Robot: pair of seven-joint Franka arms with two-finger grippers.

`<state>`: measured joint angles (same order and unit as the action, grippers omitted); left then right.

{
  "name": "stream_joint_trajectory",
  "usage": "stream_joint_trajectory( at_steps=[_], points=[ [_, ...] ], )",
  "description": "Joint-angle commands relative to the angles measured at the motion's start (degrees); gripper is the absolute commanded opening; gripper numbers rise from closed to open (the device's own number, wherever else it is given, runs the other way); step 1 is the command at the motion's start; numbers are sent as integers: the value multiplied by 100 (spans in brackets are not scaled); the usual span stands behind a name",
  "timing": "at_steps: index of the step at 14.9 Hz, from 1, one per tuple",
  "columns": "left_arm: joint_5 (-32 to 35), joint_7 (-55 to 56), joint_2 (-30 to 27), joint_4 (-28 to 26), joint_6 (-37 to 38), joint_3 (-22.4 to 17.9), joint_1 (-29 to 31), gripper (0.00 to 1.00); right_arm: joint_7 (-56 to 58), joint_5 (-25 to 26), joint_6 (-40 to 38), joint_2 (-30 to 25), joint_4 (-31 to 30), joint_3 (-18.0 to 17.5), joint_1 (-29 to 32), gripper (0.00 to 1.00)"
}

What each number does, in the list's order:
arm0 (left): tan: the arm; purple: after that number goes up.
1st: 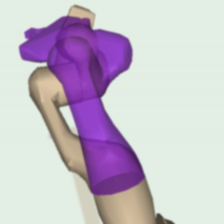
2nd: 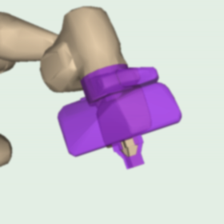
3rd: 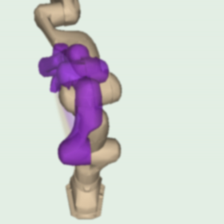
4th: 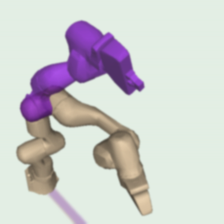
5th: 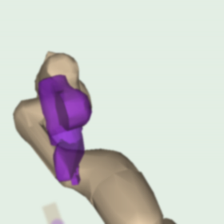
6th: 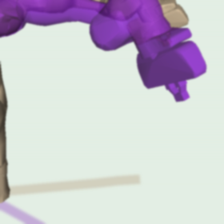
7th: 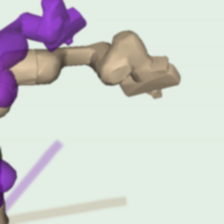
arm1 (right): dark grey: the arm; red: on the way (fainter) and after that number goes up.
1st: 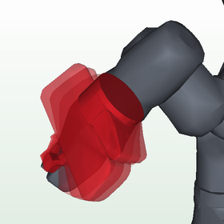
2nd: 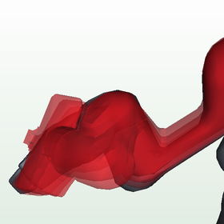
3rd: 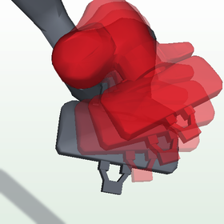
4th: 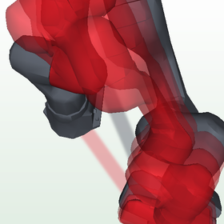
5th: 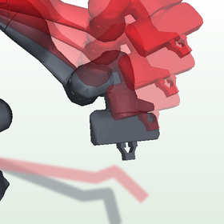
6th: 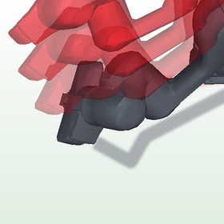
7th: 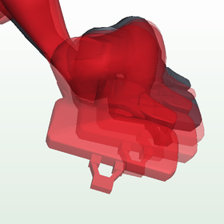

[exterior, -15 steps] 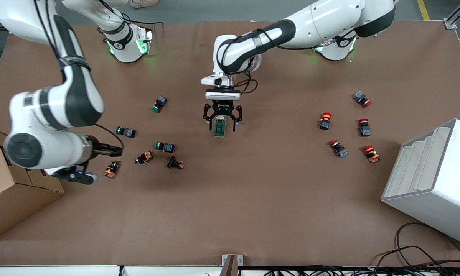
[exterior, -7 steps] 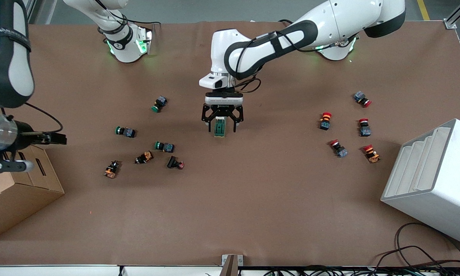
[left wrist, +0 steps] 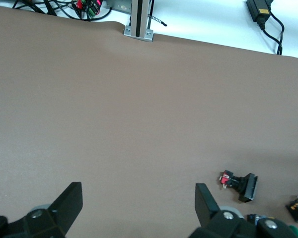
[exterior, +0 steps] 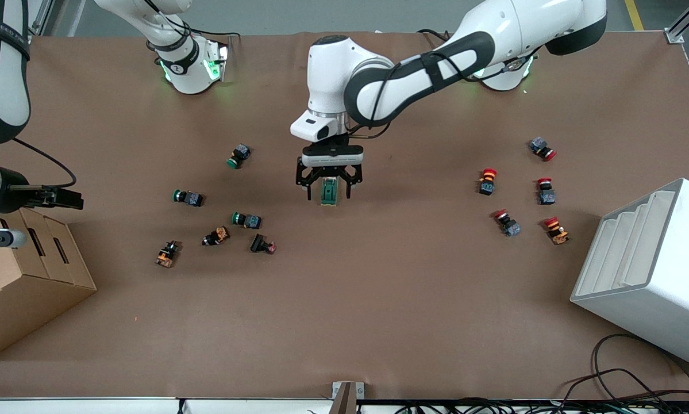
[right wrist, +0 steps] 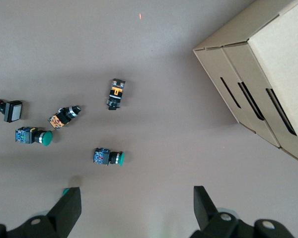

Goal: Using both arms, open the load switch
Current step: 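Lift the left gripper off the green switch and move it away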

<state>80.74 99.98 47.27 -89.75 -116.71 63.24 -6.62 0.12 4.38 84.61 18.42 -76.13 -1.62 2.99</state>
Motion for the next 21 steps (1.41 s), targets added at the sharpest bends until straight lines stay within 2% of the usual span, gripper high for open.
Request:
stream_joint_trajectory(
  at_steps=[1, 3, 5, 9, 13, 15, 17, 21],
  points=[
    [-627, -626, -77, 404, 69, 48, 29, 100, -21, 2, -84, -120, -43, 83, -201, 100],
    [-1154, -1013, -95, 686, 262, 101, 38, 100, -30, -25, -207, -129, -43, 231, -333, 100],
    [-1437, -1339, -86, 914, 691, 319, 178, 100, -30, -25, -278, -129, -17, 329, -413, 100],
    [-1850, -1551, -86, 959, 1053, 1171, 1037, 100, -21, -77, -357, -164, 1, 329, -387, 100],
    [-2158, -2252, -77, 951, 1861, 1945, 1794, 100, -21, -183, -419, -260, 54, 294, -273, 100],
    [-2395, -2736, -68, 951, 2020, 2288, 2286, 100, -30, -183, -427, -278, 54, 268, -246, 100],
    [-2615, -2931, -68, 951, 2213, 2473, 2533, 100, -30, -183, -427, -287, 54, 250, -237, 100],
    [-2651, -2940, -86, 986, 2645, 2614, 2648, 100, -12, -271, -436, -366, 45, 241, -149, 100]
  ],
)
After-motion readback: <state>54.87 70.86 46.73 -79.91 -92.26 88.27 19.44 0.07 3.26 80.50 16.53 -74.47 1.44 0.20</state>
